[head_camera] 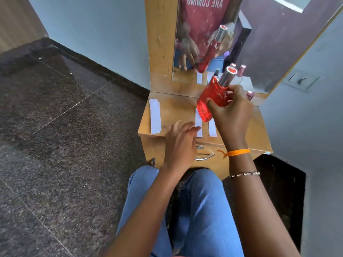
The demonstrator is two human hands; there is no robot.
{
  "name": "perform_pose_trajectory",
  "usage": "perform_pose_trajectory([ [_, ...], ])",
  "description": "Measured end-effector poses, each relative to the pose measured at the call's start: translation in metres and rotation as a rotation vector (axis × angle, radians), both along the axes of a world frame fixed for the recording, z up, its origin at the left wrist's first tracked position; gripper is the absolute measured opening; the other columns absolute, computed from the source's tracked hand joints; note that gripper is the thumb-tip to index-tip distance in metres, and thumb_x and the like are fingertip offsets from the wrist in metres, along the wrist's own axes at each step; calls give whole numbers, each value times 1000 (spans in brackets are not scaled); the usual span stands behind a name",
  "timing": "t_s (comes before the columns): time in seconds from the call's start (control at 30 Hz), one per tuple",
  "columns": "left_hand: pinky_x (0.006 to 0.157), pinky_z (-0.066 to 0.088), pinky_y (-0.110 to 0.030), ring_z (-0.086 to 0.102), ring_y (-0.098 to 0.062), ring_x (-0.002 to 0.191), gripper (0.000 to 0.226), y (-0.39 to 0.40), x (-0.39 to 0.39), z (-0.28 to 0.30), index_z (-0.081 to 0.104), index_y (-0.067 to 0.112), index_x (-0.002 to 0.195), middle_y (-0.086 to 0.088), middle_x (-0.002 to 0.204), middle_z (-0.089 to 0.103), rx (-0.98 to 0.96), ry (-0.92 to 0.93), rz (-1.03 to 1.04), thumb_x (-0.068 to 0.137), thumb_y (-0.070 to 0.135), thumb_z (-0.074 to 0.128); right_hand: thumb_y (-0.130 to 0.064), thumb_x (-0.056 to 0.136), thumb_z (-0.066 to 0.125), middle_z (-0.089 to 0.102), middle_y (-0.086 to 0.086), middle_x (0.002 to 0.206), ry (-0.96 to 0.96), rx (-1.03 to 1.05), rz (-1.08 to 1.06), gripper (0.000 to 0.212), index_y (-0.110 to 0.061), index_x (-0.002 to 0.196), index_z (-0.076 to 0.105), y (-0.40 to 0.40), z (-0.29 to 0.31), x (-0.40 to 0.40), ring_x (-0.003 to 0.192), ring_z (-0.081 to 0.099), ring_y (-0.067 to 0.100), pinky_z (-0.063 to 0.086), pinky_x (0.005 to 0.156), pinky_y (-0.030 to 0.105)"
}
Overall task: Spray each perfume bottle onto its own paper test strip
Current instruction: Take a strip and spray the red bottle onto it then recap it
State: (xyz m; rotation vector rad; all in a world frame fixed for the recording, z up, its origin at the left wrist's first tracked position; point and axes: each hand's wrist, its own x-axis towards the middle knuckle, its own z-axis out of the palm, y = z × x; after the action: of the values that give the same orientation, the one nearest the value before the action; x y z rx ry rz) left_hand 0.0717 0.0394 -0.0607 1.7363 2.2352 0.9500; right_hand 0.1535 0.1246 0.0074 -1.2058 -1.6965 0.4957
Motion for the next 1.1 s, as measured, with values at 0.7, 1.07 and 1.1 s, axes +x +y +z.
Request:
perform_pose_trajectory([
  [0.7,111,17,-56,38,-37,132,45,-4,1,-20,58,23,123,5,132,57,-35,19,8,84,1,57,-22,82,66,69,17,95,-293,32,-133,30,-4,103,54,19,-38,-39,89,62,38,28,63,29],
  [1.07,112,15,-55,37,-37,132,47,-4,1,-22,58,23,124,5,133,57,-32,32,16,84,-1,55,-23,83,66,66,21,100,-346,36,-158,33,-2,104,50,19,-39,-40,91,61,39,32,65,33],
  [1.1,112,16,-55,38,-38,132,48,-4,1,-22,58,23,123,5,132,58,-30,33,19,83,-2,55,-22,83,67,65,21,99,-344,42,-159,34,-2,104,50,19,-40,-40,91,60,40,33,65,34],
])
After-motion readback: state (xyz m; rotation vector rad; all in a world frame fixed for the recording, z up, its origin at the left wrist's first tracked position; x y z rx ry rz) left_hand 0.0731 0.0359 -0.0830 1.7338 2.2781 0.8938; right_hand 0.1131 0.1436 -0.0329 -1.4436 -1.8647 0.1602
